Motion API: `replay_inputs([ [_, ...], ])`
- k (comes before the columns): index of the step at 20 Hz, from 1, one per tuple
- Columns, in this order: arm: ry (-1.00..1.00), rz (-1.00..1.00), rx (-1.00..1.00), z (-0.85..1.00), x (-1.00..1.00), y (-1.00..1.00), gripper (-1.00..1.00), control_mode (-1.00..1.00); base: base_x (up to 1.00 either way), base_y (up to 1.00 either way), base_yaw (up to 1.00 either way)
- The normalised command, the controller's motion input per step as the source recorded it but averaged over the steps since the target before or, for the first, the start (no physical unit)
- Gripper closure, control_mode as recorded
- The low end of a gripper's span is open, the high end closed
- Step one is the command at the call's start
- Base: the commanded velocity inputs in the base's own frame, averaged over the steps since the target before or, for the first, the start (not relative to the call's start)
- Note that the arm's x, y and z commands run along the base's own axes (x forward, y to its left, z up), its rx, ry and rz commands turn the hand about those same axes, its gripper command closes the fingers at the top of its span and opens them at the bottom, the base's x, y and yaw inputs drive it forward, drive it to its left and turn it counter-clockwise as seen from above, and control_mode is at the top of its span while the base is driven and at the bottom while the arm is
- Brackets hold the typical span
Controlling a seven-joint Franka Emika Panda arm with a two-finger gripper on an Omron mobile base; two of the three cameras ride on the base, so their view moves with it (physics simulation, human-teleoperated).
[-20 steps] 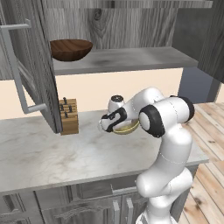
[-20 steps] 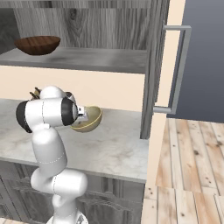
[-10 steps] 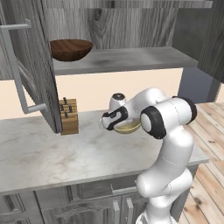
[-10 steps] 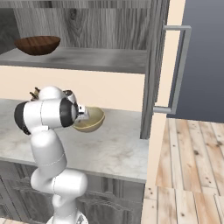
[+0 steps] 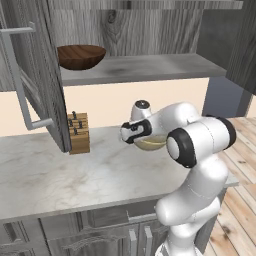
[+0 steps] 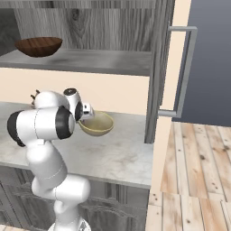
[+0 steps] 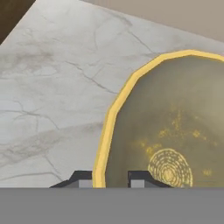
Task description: Open the cabinet. Pick the bowls from the counter and place them in the cabinet. Then close the cabinet.
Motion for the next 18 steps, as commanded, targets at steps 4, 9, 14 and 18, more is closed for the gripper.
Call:
replay_inputs([
  [4, 0.01, 0.00, 0.00, 0.02, -0.06, -0.24, 1.00, -1.00, 0.00, 0.00, 0.00],
  [9, 0.00, 0.00, 0.00, 0.00, 0.00, 0.00, 1.00, -1.00, 0.00, 0.00, 0.00],
  [14, -0.12, 0.02, -0.02, 0.00, -0.26, 0.19, 1.00, -1.00, 0.00, 0.00, 0.00],
  [18, -0.14, 0.01, -0.03, 0.10, -0.49, 0.03, 1.00, -1.00, 0.00, 0.00, 0.00],
])
